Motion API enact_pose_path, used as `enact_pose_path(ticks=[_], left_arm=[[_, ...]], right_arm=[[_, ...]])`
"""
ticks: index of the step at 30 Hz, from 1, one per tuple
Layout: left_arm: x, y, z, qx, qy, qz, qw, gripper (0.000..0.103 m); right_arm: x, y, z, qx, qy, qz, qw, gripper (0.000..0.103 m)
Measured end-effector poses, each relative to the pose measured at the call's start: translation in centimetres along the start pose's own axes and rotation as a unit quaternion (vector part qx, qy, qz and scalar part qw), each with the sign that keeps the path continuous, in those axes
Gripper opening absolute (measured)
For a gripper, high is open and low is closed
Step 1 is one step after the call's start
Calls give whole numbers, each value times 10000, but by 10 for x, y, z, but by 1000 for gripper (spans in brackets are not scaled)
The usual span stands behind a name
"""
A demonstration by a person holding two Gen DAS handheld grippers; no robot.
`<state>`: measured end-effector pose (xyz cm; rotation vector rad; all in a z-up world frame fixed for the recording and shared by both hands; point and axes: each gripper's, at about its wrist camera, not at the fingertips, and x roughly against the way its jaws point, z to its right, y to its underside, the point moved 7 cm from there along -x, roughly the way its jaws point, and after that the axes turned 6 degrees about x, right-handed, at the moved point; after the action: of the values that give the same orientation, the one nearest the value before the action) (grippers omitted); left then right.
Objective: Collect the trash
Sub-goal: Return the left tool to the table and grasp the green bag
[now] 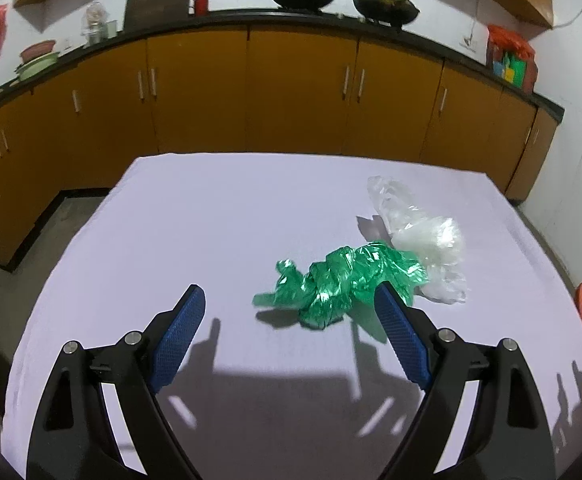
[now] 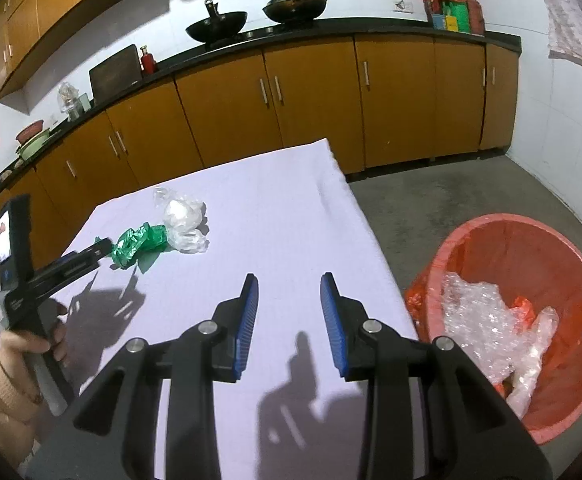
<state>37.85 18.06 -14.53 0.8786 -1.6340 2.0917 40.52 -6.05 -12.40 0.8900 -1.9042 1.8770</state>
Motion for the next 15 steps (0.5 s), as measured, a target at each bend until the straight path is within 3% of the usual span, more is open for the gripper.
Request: enact_pose_path(ticks=[3,6,11,15], left_arm=[[-14,1,3,-82,17,-196,9998,86],[-24,2,5,-63,201,-435,9988,78],[-34,7,12,-193,399,-743,9962,54],[-28,7,12,-254,495,-659,9963,38]], right_arm=[[-8,1,-2,13,23,-52,10000,33],[-14,1,-1,11,55,-101,9999,33],[-23,0,-6,37,51,-149,9999,33],[-29,-1,-15,109,-9,-168,9998,33]])
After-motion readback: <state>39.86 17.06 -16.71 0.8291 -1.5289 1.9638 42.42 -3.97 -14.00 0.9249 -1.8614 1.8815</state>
